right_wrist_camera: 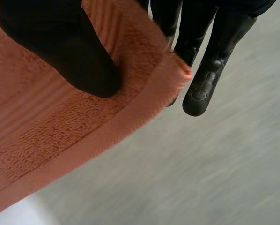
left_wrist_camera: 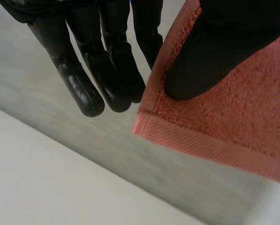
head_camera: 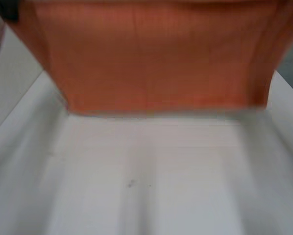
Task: Fold the laundry
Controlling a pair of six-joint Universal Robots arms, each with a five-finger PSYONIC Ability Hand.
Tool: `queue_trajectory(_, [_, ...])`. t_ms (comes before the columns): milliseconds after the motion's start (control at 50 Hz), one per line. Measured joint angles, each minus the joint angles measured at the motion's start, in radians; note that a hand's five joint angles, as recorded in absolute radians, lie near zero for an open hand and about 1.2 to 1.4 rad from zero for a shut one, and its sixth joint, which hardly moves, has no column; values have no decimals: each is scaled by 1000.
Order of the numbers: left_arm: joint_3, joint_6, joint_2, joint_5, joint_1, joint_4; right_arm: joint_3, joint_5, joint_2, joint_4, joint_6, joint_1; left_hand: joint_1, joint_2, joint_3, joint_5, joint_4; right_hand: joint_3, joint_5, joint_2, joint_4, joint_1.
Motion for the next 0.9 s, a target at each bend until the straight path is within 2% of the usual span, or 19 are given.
queue_trajectory(80, [-35, -79, 66, 8, 0, 149, 75, -51, -130, -127, 72, -4, 0, 0, 0, 0, 0, 0, 3, 0, 0, 0])
queue_trajectory(240, [-257, -122, 94, 37, 10, 199, 357, -120, -193, -158, 73, -5, 0, 1, 0, 0, 0, 0, 3, 0, 0, 0])
queue_trajectory(360, [-461, -119, 69, 66, 24, 232, 551, -127, -117, -153, 45, -1, 1, 2, 1, 0, 0, 0, 3, 0, 0, 0])
queue_trajectory(600, [-738, -89, -62, 107, 30, 308, 674, -113, 119, -131, 24, -7, 3, 2, 1, 0, 0, 0, 3, 0, 0, 0])
queue_trajectory(660, [-790, -71, -60, 105, 39, 277, 689, -111, 122, -98, 5, -11, 3, 2, 1, 0, 0, 0, 3, 0, 0, 0])
queue_trajectory(740, [-877, -15, 18, 100, 92, 151, 723, -110, 52, 25, -74, -22, 3, 2, 1, 0, 0, 0, 3, 0, 0, 0])
queue_trajectory(800, [-899, 4, 56, 99, 115, 99, 730, -110, 36, 52, -91, -27, 3, 2, 1, 0, 0, 0, 3, 0, 0, 0])
queue_trajectory(820, [-946, 47, 164, 102, 171, -36, 770, -110, -45, 186, -182, -66, 3, 2, 2, 0, 0, 0, 3, 0, 0, 0])
queue_trajectory(840, [-946, 47, 164, 102, 171, -36, 770, -110, -45, 186, -182, -66, 3, 2, 2, 0, 0, 0, 3, 0, 0, 0])
queue_trajectory(880, [-981, 82, 277, 110, 220, -175, 809, -111, -104, 289, -267, -110, 3, 2, 2, 0, 0, 0, 3, 0, 0, 0])
queue_trajectory(900, [-981, 82, 277, 110, 220, -175, 809, -111, -104, 289, -267, -110, 3, 2, 2, 0, 0, 0, 3, 0, 0, 0])
